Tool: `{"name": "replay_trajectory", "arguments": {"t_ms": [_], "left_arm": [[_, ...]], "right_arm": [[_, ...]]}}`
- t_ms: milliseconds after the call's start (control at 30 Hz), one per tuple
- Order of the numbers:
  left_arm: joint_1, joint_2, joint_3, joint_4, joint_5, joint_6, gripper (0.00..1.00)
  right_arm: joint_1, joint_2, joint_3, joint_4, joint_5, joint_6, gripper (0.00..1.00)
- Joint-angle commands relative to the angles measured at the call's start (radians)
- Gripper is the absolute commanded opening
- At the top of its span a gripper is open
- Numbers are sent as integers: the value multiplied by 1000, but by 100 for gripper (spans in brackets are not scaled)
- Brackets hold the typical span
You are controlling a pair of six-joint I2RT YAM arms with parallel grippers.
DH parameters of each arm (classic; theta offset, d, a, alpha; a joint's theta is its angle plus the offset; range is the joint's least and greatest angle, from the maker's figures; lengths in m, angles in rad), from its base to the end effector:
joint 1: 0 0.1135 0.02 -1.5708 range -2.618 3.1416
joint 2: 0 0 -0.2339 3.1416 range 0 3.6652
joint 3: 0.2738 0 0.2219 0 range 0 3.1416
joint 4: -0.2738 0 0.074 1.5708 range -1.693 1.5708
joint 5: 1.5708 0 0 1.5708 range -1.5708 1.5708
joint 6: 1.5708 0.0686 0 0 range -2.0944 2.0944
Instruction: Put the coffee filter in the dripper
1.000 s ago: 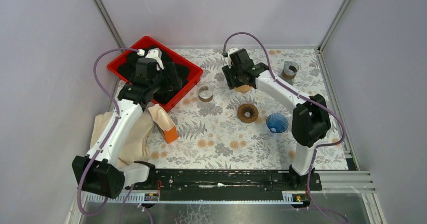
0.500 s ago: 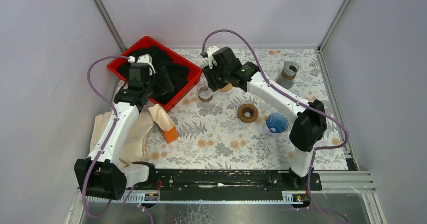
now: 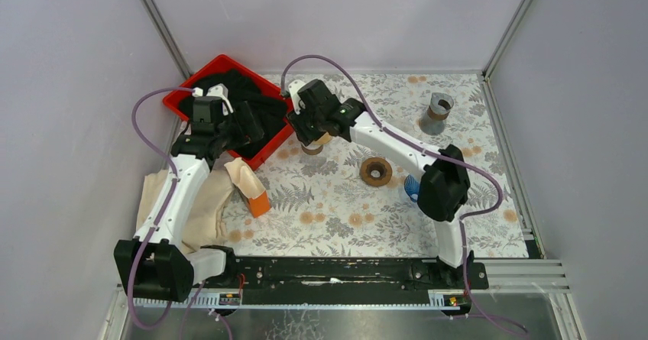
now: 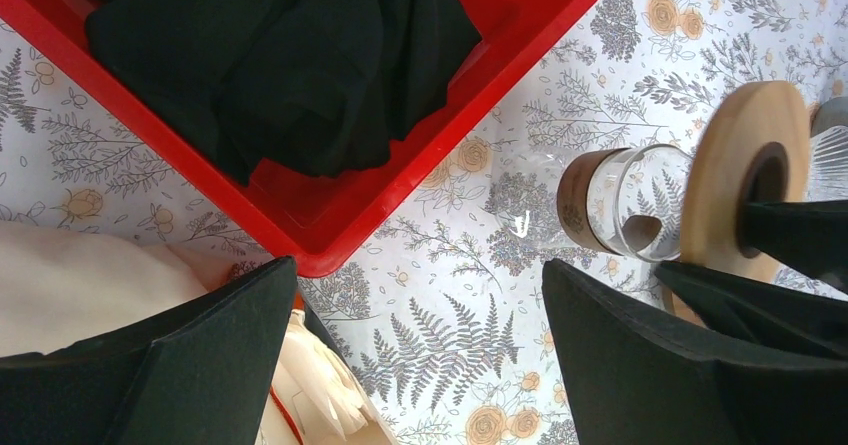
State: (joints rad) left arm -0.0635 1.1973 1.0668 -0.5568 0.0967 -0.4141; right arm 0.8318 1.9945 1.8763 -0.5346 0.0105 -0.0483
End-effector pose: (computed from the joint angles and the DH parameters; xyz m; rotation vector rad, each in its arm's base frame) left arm 0.2633 -0.0234 0.2727 -0.3462 2.2536 -0.3622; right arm 0.3027 0.3311 0.2745 -0.9557 2.0436 0.4147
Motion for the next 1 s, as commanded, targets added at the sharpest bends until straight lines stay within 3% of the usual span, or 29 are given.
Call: {"name": "replay_trajectory", "arguments": {"t_ms": [0, 967], "left_arm": [[11, 3, -10, 25, 31, -6, 100], [19, 27, -13, 29, 81, -5, 100]], "right_arm": [[18, 27, 72, 18, 46, -27, 38], [48, 100, 121, -45, 40, -32, 62]]}}
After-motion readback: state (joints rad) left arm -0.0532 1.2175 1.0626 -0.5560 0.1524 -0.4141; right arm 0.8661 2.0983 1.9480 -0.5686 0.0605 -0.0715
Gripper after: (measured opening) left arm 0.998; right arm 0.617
